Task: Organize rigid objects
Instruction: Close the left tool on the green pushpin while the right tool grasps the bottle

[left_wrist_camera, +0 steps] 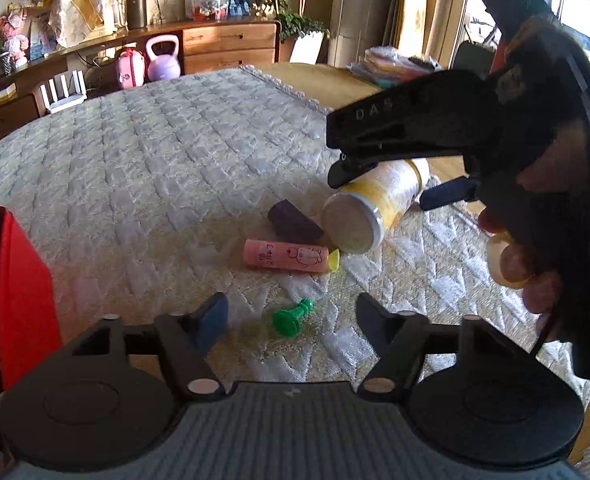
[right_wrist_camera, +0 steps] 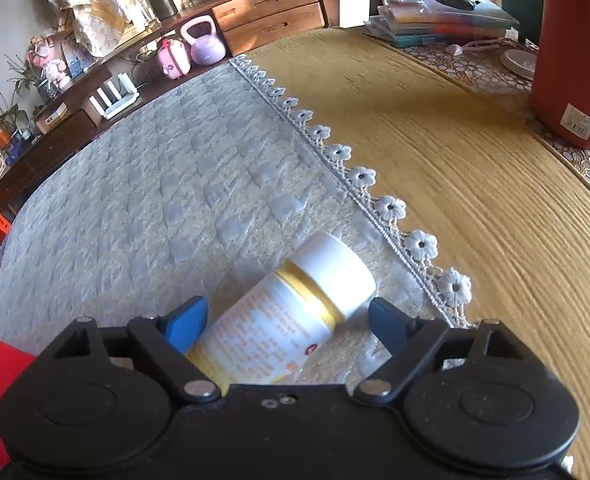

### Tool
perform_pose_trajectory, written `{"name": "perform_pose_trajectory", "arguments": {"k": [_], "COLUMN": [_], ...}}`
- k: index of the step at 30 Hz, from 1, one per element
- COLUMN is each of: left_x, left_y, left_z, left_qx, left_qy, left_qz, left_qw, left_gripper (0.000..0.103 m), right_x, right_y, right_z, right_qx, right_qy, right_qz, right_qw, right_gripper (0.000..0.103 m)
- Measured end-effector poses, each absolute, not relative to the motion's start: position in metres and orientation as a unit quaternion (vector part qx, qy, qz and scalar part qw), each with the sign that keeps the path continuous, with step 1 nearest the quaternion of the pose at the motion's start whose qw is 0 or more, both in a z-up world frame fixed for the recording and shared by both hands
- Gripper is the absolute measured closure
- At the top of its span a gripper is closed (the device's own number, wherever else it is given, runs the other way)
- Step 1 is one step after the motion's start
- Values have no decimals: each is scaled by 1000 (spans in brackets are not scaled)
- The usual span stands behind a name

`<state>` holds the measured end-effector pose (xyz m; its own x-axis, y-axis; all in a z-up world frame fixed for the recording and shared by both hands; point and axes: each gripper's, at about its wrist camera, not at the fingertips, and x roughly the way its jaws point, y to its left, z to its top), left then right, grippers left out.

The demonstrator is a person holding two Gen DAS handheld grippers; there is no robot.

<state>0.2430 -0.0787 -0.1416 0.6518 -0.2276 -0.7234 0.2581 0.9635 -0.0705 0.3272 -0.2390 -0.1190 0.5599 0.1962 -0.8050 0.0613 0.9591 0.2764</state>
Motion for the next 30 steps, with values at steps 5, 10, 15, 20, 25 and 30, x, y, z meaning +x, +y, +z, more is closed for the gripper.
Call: {"name": "perform_pose_trajectory", "arguments": {"k": [5,10,15,20,25,30], "left_x": [241,237,232,225,220,211], "left_y": [-84,-90,-94,-97,-89,-79], "left_z": [-145,-145,-143,-141,-134,-119], "left_qx": [39,61,66,73,51,32], "left_qy": [383,375,377,378,387,383], "left_qz": [-132,-138,-144,-138,-132,-124], "left_qw": [914,915,913,912,911,915], "left_gripper": [53,71,88,88,88,88], "right_x": [323,316,308,295,281,262], "right_y": [-239,-242,-247,-254,-264,-266], "right_z": [-117,-116,-115,-112,-107,-95], "right_qx": [139,143,138,122,126,127], "right_qy": [471,472,469,462,461,452], "right_qz": [66,85,103,118,126,146], "right_qw": [868,866,866,871,869,871], "right_gripper": [36,48,57,59,60,60]}}
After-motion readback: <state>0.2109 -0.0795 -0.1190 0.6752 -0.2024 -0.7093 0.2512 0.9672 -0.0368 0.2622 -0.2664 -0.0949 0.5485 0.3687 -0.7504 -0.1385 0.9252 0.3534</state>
